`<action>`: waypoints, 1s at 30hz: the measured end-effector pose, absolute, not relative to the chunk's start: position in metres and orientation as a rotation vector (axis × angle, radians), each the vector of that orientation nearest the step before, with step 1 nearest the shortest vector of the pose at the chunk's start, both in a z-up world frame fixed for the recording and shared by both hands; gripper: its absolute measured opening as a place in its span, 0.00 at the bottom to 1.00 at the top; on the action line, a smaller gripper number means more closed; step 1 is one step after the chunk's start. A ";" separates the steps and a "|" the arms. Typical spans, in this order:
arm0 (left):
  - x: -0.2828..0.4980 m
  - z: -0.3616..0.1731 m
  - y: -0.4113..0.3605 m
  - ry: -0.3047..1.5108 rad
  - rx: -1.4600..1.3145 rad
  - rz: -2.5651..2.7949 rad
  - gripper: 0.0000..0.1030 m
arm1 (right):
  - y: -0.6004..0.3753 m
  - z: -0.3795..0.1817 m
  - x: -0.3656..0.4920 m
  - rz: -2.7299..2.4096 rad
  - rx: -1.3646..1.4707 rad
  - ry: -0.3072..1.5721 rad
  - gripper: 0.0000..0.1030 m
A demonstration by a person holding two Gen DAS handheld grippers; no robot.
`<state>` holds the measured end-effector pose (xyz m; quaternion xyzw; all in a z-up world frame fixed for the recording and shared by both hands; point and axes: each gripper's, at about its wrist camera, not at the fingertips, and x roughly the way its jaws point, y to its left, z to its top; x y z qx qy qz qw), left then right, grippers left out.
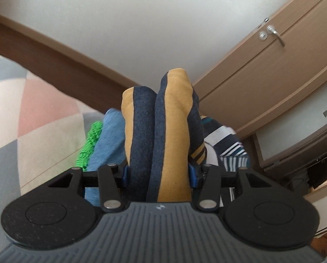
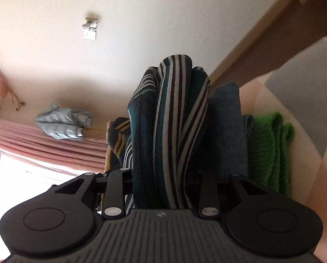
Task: Fold clothes
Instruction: 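Carry the lifted sweater bundle toward the towel stack with both grippers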
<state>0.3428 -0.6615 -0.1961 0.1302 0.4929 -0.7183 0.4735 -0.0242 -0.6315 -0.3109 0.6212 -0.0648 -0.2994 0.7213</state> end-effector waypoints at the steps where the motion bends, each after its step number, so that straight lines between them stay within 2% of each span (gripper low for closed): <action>1: 0.345 -0.201 -0.663 1.204 0.308 -1.773 0.44 | -0.630 -0.313 -0.025 -0.662 1.343 -0.144 0.31; 5: 0.355 -0.215 -0.668 1.222 0.289 -1.794 0.49 | -0.630 -0.321 -0.022 -0.663 1.335 -0.069 0.33; 8: 0.357 -0.206 -0.660 1.178 0.295 -1.790 0.50 | -0.633 -0.308 -0.029 -0.663 1.329 0.013 0.46; 12: 0.369 -0.166 -0.635 1.029 0.212 -1.680 0.41 | -0.641 -0.254 -0.044 -0.728 1.106 0.187 0.46; 16: 0.363 -0.129 -0.610 0.881 -0.011 -1.611 0.41 | -0.643 -0.207 -0.031 -0.821 0.811 0.280 0.46; 18: 0.337 -0.121 -0.614 0.800 0.039 -1.610 0.40 | -0.639 -0.191 -0.012 -0.845 0.642 0.293 0.45; 21: 0.291 -0.123 -0.629 0.643 0.224 -1.612 0.36 | -0.632 -0.180 0.019 -0.826 0.438 0.344 0.43; 25: 0.258 -0.143 -0.651 0.581 0.328 -1.645 0.28 | -0.637 -0.190 0.048 -0.796 0.312 0.429 0.37; 27: 0.253 -0.163 -0.660 0.588 0.383 -1.647 0.19 | -0.643 -0.209 0.051 -0.771 0.350 0.477 0.31; 29: 0.268 -0.190 -0.665 0.670 0.332 -1.644 0.18 | -0.646 -0.231 0.041 -0.734 0.413 0.465 0.30; 30: 0.279 -0.201 -0.666 0.727 0.278 -1.645 0.14 | -0.646 -0.238 0.034 -0.716 0.434 0.438 0.23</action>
